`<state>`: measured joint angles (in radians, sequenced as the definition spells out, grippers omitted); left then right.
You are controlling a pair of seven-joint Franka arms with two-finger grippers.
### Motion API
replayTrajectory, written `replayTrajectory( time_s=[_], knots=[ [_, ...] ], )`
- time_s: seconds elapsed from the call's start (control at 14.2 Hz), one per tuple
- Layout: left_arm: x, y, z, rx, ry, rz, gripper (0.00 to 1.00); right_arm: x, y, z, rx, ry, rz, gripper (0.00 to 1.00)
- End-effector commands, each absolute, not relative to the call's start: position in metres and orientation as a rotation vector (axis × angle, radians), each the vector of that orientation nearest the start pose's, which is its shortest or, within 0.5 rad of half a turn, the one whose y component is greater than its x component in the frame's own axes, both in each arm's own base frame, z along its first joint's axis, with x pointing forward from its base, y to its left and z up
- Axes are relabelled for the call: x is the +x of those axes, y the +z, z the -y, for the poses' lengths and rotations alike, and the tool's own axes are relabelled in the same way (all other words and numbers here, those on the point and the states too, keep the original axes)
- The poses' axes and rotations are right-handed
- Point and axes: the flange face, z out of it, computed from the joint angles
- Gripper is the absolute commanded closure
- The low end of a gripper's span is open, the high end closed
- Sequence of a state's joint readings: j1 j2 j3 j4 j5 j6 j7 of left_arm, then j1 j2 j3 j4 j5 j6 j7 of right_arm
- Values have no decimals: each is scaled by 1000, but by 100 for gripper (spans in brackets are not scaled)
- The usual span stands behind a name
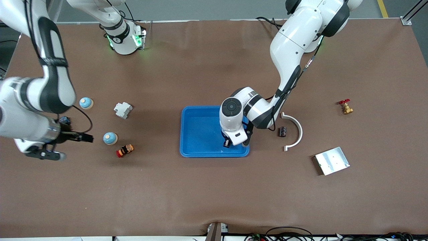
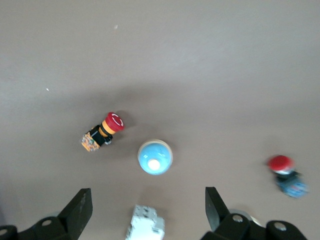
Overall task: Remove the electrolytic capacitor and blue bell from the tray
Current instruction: 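Lift the second capacitor with the left gripper while the right gripper retracts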
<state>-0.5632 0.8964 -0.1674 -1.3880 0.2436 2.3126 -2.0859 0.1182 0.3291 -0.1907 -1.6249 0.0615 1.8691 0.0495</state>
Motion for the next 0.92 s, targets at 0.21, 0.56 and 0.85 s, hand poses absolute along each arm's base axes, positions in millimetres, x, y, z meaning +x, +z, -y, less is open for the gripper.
replayTrajectory(
  time_s=[0.21, 0.56, 0.85],
  knots=[
    [572, 196, 464, -2543, -127, 1850, 100, 591, 568, 77, -3129, 57, -71, 0],
    [562, 253, 461, -2655, -85, 1517, 100, 570, 626, 70, -3124, 67, -84, 0],
    [549, 293, 469, -2804, 16, 1201, 100, 574, 626, 27, -3134, 72, -205, 0]
  ],
)
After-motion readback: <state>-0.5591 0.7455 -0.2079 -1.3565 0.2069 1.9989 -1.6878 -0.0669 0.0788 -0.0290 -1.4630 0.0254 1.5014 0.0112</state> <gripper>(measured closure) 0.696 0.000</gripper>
